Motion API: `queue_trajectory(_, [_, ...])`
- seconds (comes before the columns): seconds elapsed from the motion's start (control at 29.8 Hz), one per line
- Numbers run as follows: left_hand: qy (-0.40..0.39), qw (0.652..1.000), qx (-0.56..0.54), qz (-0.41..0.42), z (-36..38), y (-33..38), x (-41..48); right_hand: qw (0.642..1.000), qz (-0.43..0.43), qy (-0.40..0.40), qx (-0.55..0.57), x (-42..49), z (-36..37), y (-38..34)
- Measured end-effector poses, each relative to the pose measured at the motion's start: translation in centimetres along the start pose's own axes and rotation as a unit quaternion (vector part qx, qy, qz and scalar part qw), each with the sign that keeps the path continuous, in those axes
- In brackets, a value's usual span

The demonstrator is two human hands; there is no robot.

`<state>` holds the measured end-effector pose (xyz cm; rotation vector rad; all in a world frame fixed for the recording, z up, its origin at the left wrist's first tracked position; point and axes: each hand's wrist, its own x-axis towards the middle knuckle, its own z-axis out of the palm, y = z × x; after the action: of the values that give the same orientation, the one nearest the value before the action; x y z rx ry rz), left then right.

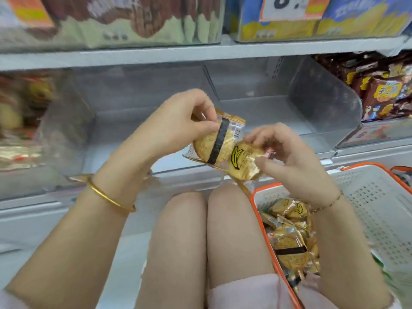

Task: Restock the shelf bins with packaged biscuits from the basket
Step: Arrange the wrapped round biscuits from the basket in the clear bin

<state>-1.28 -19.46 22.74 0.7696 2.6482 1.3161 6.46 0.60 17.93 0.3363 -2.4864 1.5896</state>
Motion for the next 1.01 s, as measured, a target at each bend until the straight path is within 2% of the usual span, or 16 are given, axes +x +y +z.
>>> queue_trajectory(0.1, [0.005,0.995,-0.095,-0.035,-4.3,-1.7,-1.6,0.999,-0.021,0.0,0.033,1.8,2.1,-2.5])
queue_trajectory(0.2, [0.04,0.988,-0.135,-0.067,-7.8,-3.6,-3.0,0.998,-0.025,0.01,0.061,4.1,4.4,-4.1])
queue_trajectory(0.3, [0.063,0.993,-0.068,-0.073,-10.2,-5.2,-4.5,0.996,-0.023,0.046,0.069,6.6,7.0,-4.9])
queue_trajectory(0.47, [0.077,0.993,-0.087,-0.035,-11.7,-6.3,-6.6,0.997,-0.013,0.07,0.014,9.8,11.1,-4.8])
queue_trajectory(0.57, [0.076,0.995,-0.044,-0.041,-11.9,-7.3,-6.7,0.997,0.014,0.074,0.013,10.9,13.0,-4.4])
queue_trajectory(0.64, [0.068,0.993,-0.076,-0.063,-11.7,-7.7,-6.6,0.996,0.033,0.072,0.041,11.3,13.6,-4.2])
queue_trajectory(0.7, [0.102,0.987,-0.105,-0.067,-11.3,-8.3,-6.4,0.994,0.047,0.072,0.065,11.6,13.9,-3.8])
queue_trajectory(0.8, [0.165,0.983,-0.049,-0.061,-11.0,-10.0,-5.7,0.992,0.067,0.071,0.084,11.8,14.1,-3.3])
queue_trajectory(1.01, [0.157,0.982,-0.089,-0.062,-10.7,-12.1,-5.1,0.991,0.079,0.065,0.091,11.7,14.5,-2.8])
